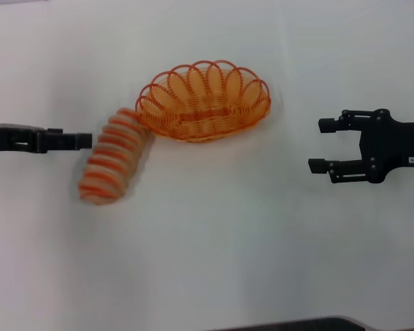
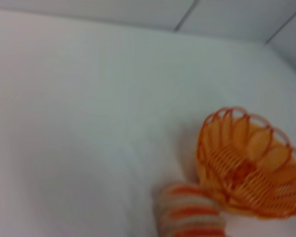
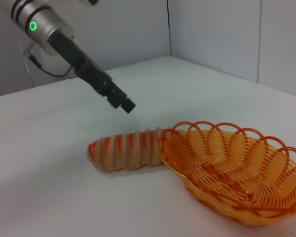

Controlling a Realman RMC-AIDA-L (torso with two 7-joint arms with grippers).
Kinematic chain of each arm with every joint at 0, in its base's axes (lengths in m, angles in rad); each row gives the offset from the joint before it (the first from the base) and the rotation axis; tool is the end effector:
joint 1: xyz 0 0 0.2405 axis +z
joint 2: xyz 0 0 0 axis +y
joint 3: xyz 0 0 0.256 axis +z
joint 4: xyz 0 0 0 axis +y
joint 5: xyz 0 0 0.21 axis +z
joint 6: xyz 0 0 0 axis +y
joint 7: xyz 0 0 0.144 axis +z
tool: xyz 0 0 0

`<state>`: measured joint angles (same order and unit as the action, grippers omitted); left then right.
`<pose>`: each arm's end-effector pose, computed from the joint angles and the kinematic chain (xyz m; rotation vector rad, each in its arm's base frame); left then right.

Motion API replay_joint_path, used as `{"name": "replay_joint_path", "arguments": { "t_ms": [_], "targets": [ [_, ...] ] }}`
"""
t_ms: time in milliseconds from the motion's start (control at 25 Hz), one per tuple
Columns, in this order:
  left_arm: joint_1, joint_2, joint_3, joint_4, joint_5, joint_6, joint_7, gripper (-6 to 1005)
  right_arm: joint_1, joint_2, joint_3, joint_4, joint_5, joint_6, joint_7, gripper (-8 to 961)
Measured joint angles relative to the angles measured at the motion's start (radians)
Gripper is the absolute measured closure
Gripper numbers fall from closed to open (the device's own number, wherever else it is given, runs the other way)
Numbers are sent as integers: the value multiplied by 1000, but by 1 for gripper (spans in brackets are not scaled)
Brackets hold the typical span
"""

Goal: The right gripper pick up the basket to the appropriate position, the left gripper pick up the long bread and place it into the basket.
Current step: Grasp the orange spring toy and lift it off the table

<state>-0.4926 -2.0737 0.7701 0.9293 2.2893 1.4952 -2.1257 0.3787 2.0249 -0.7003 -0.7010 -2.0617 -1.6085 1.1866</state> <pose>-0.2865 0.3370 0.0267 -2.4880 -1.3792 -0.2728 0.3175 0.2863 0.0220 -2.7534 0.4762 0.4930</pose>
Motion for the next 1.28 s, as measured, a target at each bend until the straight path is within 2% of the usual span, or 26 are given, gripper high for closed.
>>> {"name": "replay_joint_path", "arguments": {
  "t_ms": [40, 200, 360, 600, 840, 1280],
  "targets": [
    [-6, -11, 40, 60, 55, 6, -46, 198, 1, 0, 0, 0, 0, 1, 0, 133],
    [-25, -27, 83, 125, 107, 42, -71, 198, 3, 2, -5, 0, 0, 9, 1, 132],
    [-68, -41, 93, 139, 183, 80, -115, 198, 4, 4, -4, 0, 0, 18, 2, 132],
    [-103, -83, 95, 190, 301, 70, -207, 198, 10, 8, -1, 0, 0, 26, 9, 133],
    [-129, -87, 121, 198, 305, 81, -278, 199, 17, 9, -2, 0, 0, 31, 26, 133],
    [-122, -89, 223, 155, 307, 11, -325, 199, 25, 9, 0, 0, 0, 39, 27, 132]
  ]
}}
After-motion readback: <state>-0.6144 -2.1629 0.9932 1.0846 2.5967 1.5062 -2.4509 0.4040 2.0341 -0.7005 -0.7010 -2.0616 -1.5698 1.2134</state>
